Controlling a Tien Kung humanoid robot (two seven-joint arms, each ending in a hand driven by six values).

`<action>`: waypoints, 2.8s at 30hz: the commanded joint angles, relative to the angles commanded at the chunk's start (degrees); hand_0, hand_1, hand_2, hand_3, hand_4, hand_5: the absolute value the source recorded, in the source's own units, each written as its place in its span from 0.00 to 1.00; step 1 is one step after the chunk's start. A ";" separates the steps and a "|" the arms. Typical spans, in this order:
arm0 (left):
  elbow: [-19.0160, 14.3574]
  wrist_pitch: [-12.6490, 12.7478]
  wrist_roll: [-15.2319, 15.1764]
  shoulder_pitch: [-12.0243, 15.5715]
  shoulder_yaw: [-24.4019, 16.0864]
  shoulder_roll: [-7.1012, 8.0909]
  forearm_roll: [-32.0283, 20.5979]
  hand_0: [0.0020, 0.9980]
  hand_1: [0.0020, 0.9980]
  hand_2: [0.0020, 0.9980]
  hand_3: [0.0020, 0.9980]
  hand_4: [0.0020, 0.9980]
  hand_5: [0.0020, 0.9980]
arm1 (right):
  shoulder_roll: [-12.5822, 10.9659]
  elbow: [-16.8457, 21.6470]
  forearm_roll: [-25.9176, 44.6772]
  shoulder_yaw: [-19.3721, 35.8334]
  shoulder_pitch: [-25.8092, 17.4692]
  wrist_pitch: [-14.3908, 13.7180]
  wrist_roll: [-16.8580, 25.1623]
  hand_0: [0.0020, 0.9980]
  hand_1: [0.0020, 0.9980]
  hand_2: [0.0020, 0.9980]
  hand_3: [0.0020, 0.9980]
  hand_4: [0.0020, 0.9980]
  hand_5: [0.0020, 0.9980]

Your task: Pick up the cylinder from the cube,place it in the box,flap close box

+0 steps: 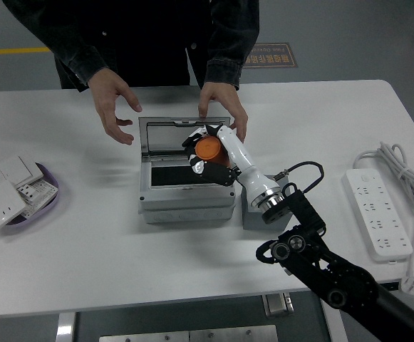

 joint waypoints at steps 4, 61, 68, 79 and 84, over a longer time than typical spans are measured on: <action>0.00 0.01 0.10 -0.12 -0.13 0.13 0.23 0.64 0.66 0.58 0.64 0.72 0.31 | 1.05 -1.30 -8.11 -3.14 3.19 1.84 -4.80 0.00 0.20 0.36 0.35 0.00 0.00; 0.00 0.07 0.51 0.12 -1.29 -0.12 1.49 0.64 0.66 0.58 0.64 0.72 0.30 | -3.42 0.56 -9.70 -5.78 7.70 4.56 -3.43 0.90 0.72 0.74 0.74 0.76 0.49; 0.00 0.04 0.47 -0.04 -1.17 0.05 1.64 0.64 0.66 0.58 0.64 0.72 0.30 | -5.37 -0.64 -1.70 -2.49 14.76 4.05 -6.36 0.80 0.69 0.71 0.70 0.73 0.47; 0.00 -0.02 0.50 -0.57 -0.63 0.26 1.75 0.64 0.66 0.58 0.64 0.72 0.29 | -4.09 -14.59 1.24 -7.93 23.52 5.33 -5.14 0.42 0.58 0.64 0.68 0.70 0.44; 0.00 -0.03 0.52 -0.53 -0.42 0.19 1.67 0.64 0.66 0.58 0.64 0.72 0.29 | -4.16 -16.60 1.01 -10.54 23.25 5.54 -5.10 0.41 0.55 0.64 0.68 0.68 0.42</action>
